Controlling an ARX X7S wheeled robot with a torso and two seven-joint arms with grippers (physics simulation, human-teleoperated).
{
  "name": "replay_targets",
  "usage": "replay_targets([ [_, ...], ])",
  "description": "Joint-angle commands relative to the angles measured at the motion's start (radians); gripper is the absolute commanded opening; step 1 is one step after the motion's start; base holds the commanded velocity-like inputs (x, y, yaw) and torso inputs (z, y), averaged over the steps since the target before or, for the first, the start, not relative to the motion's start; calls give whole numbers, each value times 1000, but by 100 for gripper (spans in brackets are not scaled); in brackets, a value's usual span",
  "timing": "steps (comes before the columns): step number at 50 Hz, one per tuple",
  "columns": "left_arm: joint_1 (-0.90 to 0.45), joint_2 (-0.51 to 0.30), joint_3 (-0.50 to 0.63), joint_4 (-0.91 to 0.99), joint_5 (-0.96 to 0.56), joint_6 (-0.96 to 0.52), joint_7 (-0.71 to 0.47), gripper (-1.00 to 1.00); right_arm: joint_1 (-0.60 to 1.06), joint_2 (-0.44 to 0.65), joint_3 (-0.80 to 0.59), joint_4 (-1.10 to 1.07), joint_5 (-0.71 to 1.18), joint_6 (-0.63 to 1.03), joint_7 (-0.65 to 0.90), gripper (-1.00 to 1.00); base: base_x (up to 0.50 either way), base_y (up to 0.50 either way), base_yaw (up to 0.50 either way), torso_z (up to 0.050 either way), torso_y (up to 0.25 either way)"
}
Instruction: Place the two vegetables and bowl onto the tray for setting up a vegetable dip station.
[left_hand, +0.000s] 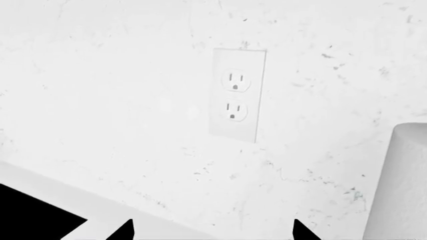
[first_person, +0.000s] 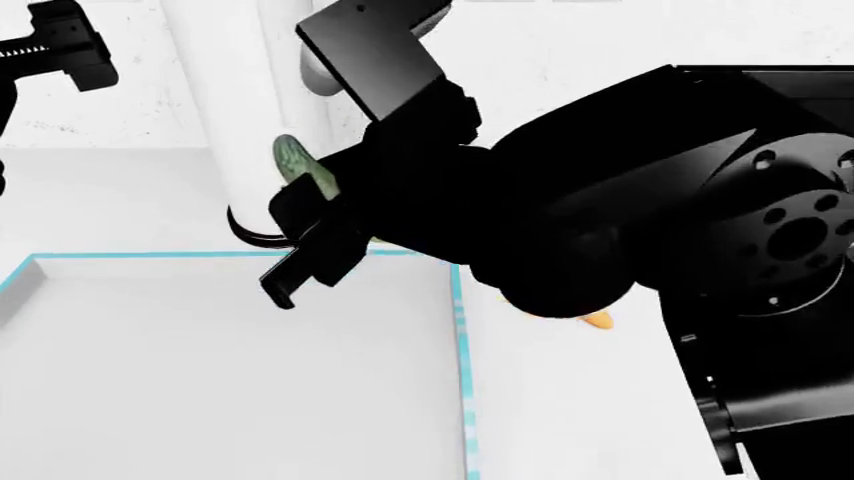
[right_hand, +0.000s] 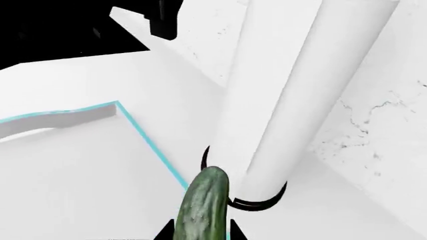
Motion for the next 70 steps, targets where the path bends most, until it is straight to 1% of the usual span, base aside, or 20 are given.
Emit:
replay_targets([
  [1, 8, -3, -2, 0, 0, 5, 1, 100, -38, -47, -42, -28, -43, -37, -64, -100, 0, 0, 0, 0, 0],
  [13, 11, -5, -3, -3, 2, 8, 3, 100, -60, -56, -97, -25, -54, -53, -88, -100, 0, 0, 0, 0, 0],
  [19, 14, -4, -6, 1, -4, 6, -3, 100, -51, -50, -94, -23, -32, -64, -75, -100, 0, 0, 0, 0, 0],
  [20, 14, -4, -6, 1, -3, 6, -2, 100, -50, -49, -95, -24, -27, -64, -77, 100, 0, 0, 0, 0, 0],
  [35, 21, -8, -6, -1, -1, 11, 0, 100, -26, -20, -94, -34, -11, -85, -73, 100, 0, 0, 0, 0, 0],
  [42, 22, -8, -6, -5, 3, 15, 3, 100, 24, 21, -67, -26, 10, -93, -21, 100, 0, 0, 0, 0, 0],
  [53, 17, -2, -2, -6, 3, 13, 2, 100, 96, 139, -43, 35, 28, -71, 88, 100, 0, 0, 0, 0, 0],
  [59, 20, -3, -3, 0, 0, 11, -1, 100, 70, 221, -18, 21, 96, -72, 166, 100, 0, 0, 0, 0, 0],
  [70, 14, 7, 5, -4, 4, 11, 0, 100, 42, 349, 9, 5, 174, -74, 254, 100, 0, 0, 0, 0, 0],
])
